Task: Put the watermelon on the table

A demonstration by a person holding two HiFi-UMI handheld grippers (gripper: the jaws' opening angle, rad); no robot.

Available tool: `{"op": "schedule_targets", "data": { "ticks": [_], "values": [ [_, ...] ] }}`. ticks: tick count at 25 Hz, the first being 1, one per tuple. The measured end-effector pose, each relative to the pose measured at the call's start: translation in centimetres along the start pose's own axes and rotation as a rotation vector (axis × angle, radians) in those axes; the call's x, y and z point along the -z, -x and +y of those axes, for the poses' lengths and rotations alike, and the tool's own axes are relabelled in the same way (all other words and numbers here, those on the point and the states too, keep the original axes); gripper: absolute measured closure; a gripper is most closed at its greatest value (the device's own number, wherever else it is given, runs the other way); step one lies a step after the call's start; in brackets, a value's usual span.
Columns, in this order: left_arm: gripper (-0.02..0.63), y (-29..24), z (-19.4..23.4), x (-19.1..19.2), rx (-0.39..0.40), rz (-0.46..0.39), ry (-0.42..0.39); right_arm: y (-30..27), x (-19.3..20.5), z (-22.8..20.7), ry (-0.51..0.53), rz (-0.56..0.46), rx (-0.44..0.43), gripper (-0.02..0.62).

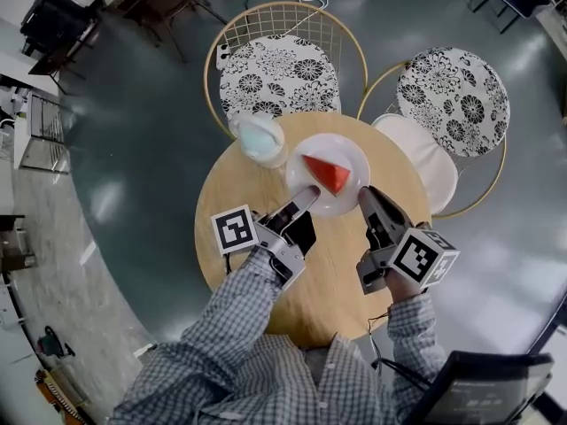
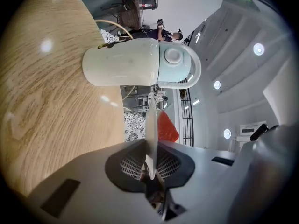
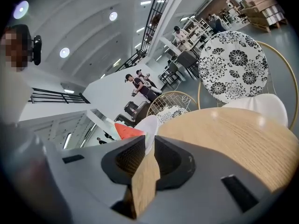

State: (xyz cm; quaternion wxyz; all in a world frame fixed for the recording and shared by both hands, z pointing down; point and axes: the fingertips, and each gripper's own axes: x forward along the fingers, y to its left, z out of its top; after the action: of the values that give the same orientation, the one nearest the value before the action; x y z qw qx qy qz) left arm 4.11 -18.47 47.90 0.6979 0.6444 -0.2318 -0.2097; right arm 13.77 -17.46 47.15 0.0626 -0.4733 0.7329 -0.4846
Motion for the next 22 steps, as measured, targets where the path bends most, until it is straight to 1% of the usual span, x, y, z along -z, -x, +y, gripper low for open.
{"op": "schedule_targets", "data": {
  "ticks": [3,10,15,22],
  "values": [
    [0.58,-0.6,0.8,-0.3,-0.002,-0.012,0.0,-0.6,-0.1,-0.9,0.017,0.005,0.015,0.534],
    [0.58,-1.9,2.5,-1.1,-0.016,-0.042,0.022,-2.1,-0.4,-2.7,0.109,0.03,0.055,0.534],
    [0.58,-2.4,4.1,-1.7,-0.041,-0.066,0.033,-3.4,-0.1,-4.2,0.105,0.056,0.069,0.534],
    [0.58,-3.5,6.2,-2.3,-0.073,-0.078,0.036,-4.7,0.0,-6.4,0.097,0.082,0.103,0.534]
  ]
}}
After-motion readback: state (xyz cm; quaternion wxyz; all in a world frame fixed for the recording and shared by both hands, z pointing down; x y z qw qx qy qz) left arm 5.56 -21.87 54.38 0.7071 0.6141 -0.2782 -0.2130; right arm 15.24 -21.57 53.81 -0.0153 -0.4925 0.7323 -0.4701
